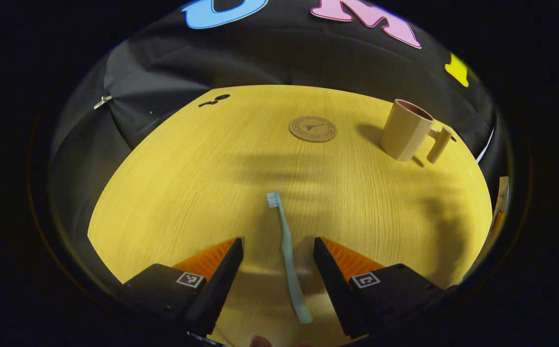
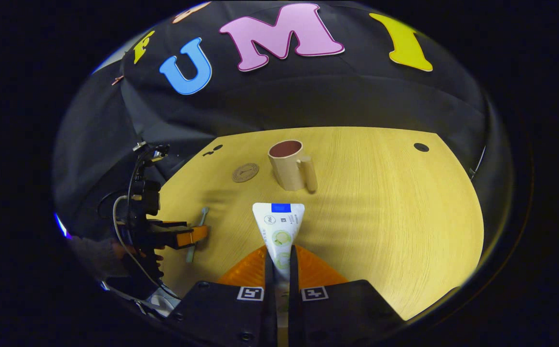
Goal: Put the toothbrush and toothpaste on the desktop into the cup, then pick up the cup and place it on the coaster on the desktop.
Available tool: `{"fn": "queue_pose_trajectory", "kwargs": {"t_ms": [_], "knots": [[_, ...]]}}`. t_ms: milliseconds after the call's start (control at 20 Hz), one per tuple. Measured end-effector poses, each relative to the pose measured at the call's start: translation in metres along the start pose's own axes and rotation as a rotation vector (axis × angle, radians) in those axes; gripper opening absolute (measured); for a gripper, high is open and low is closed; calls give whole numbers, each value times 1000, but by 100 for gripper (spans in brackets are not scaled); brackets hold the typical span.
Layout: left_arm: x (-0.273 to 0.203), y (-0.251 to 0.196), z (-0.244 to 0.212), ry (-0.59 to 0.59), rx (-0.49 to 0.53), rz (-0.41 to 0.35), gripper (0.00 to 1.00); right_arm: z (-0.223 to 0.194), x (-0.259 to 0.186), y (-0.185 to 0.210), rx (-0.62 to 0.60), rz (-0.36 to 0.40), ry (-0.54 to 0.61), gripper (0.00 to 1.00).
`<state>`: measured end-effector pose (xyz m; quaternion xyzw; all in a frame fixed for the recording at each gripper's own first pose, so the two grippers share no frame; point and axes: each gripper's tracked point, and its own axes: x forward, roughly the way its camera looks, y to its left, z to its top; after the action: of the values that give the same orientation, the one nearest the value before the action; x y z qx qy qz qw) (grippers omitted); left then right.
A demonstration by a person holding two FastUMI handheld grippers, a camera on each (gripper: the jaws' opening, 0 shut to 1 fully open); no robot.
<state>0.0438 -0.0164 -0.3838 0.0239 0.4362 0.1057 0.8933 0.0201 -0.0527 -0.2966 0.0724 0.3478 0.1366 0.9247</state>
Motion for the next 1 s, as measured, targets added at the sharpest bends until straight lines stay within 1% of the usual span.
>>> {"fn": "queue_pose_trajectory", "kwargs": {"t_ms": [50,100,150,200,250,350,400,450,500,550,600,650,750,800,900,1000], "knots": [[-1,0,-1,5,7,-1,95,-2,0,-4,10,7,5,13],[0,-3,-1,2,7,-14,93,-2,2,-8,19,9,7,13],[-1,-7,-2,8,-2,-32,90,-3,3,-12,26,12,8,13],[2,-6,-3,11,3,-36,79,-3,4,-15,25,15,9,13],[-1,-4,-2,8,7,-34,78,-4,5,-16,23,18,8,13],[0,-1,-1,5,5,-21,61,-6,5,-21,26,24,13,13],[2,1,-1,1,9,-14,45,-7,5,-23,31,25,16,13],[5,5,0,1,12,-8,34,-8,5,-25,35,25,16,13],[3,5,1,-1,17,-8,18,-9,5,-28,38,23,17,13],[2,4,1,6,28,-9,17,-10,5,-31,41,23,17,13],[3,4,3,6,35,-3,11,-9,4,-32,48,23,11,13],[2,3,5,-1,48,0,7,-3,1,-33,66,30,-9,13],[-1,-2,6,-15,49,-26,7,9,-1,-32,89,36,-41,13],[-6,-5,10,-41,35,-49,6,16,1,-29,94,41,-63,13],[-23,-13,28,-129,5,-103,6,36,-8,-18,93,61,-128,13],[-41,-16,44,-193,-10,-133,6,52,-14,-9,87,72,-173,13]]}}
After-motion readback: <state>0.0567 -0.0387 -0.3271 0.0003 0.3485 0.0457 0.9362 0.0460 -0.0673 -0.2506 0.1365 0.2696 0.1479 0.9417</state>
